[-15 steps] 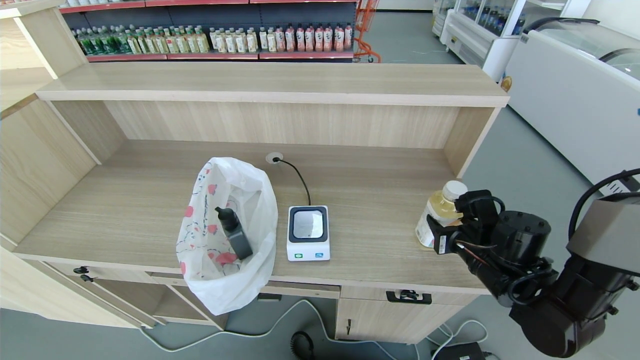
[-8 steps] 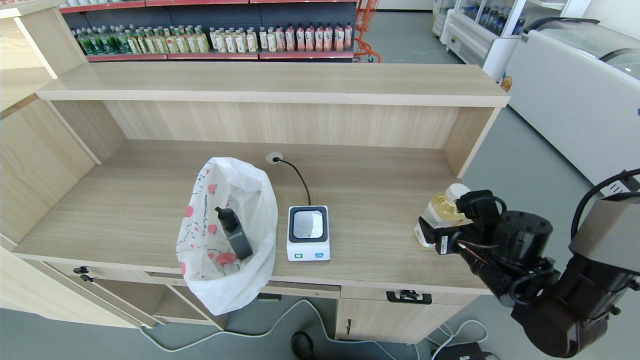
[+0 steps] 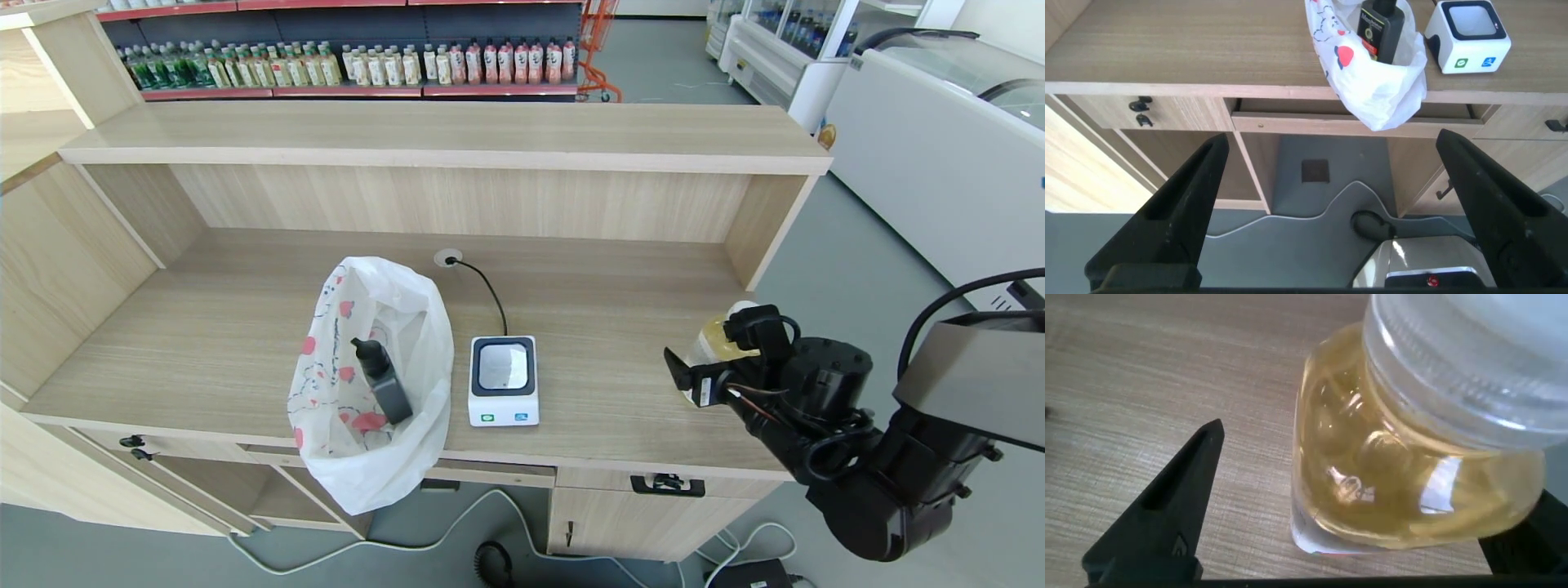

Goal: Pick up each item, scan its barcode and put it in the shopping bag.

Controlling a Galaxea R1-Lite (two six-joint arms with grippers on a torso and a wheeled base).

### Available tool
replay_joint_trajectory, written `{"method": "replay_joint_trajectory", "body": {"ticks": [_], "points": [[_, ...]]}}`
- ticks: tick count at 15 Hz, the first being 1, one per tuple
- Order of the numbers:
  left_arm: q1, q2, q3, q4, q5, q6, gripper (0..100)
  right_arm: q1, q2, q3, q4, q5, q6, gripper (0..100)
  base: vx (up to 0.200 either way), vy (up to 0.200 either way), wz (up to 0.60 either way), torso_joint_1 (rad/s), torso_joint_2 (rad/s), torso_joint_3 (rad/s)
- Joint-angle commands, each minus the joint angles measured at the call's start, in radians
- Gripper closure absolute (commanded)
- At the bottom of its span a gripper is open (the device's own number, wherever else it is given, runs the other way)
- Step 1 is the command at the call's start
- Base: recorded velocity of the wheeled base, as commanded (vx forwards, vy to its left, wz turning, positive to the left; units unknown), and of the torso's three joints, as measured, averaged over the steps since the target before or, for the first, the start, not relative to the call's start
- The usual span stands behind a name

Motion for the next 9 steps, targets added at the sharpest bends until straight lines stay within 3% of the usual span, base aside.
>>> {"method": "replay_joint_trajectory", "body": {"ticks": [1,6,7,9], "points": [[0.000,0.000,0.000,0.000,0.000,0.000,0,-0.001,0.051,-0.053,-0.001,0.009,-0.002,0,0.000,0.000,0.00,0.000,0.00,0.000],[0.000,0.000,0.000,0.000,0.000,0.000,0,-0.004,0.102,-0.119,0.001,0.024,-0.014,0,0.000,0.000,0.00,0.000,0.00,0.000],[0.000,0.000,0.000,0.000,0.000,0.000,0,-0.004,0.106,-0.124,0.001,0.033,-0.014,100,0.000,0.000,0.00,0.000,0.00,0.000],[0.000,0.000,0.000,0.000,0.000,0.000,0,-0.004,0.103,-0.125,-0.001,0.042,-0.016,100,0.000,0.000,0.00,0.000,0.00,0.000]]}}
